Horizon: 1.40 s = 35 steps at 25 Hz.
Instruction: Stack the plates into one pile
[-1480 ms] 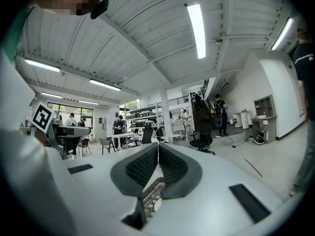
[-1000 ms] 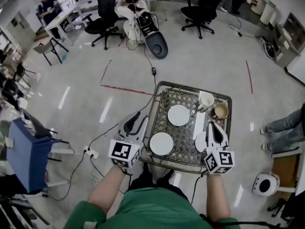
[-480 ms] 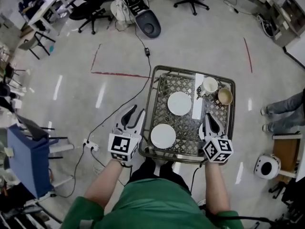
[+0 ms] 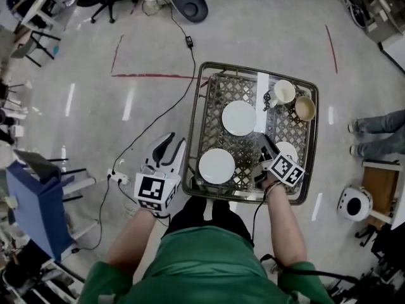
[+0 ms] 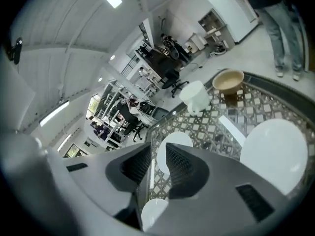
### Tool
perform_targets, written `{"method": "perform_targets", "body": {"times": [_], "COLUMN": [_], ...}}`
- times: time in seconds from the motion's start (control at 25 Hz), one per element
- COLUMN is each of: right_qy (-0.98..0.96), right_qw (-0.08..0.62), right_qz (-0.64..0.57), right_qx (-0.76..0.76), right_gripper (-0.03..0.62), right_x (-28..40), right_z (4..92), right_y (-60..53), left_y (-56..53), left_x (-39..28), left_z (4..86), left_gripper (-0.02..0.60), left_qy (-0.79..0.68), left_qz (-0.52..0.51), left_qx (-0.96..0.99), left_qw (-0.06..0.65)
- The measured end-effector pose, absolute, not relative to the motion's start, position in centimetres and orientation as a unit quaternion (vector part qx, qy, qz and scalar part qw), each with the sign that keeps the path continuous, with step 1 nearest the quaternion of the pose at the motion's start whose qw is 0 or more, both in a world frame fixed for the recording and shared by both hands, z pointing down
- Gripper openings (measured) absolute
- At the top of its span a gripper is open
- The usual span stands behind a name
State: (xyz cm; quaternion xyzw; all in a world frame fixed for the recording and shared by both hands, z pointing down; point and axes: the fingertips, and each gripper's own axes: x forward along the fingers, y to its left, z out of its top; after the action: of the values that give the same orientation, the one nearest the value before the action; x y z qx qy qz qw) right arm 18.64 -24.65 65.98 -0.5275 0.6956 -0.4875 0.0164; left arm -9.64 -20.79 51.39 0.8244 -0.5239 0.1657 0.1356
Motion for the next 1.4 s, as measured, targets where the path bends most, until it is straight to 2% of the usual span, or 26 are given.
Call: {"method": "perform_targets", "body": {"times": [0.36,0.72,0.96,1.04,1.28,1.4], "right_qy": [0.609,0.571,0.574,0.578,0.602,0.623], "right_qw": [0.041,0.047,0.042,0.031,0.088,0.094], "right_qz": [-0.604,-0.633,-0.627,-0.625,-0.621,-0.610], "right_qx": [-0.513,-0.520,-0.525,-0.524,-0.494,-0.480], "right_gripper": [0.144,0.161,0.128,0.055,0.034,0.032], "right_x": [17.5,17.4,16.8,16.7,16.4,16.3], "right_z": [75.7,79.7,80.2,80.1,77.5,76.3], "right_y": [-25.0,-25.9,-26.6,-26.4,-26.6,-26.1], "left_y": [-18.6,-17.0,-16.4,-16.3,-16.5,-16.3], "left_x": [-10.3,-11.9,-12.3,-12.2,-11.4,-10.5], "left_z": [53.2,53.6,54.1,54.1,54.4,54.6], "left_gripper": [0.126,0.126,0.126,0.126,0.126,0.126], "left_qy": [-0.516,-0.528,-0.528,-0.527,-0.519,-0.513], "left_qz": [0.190,0.199,0.191,0.192,0.191,0.192], "left_qx": [0.821,0.809,0.806,0.806,0.811,0.815], "left_qw": [0.155,0.164,0.188,0.189,0.189,0.189]}}
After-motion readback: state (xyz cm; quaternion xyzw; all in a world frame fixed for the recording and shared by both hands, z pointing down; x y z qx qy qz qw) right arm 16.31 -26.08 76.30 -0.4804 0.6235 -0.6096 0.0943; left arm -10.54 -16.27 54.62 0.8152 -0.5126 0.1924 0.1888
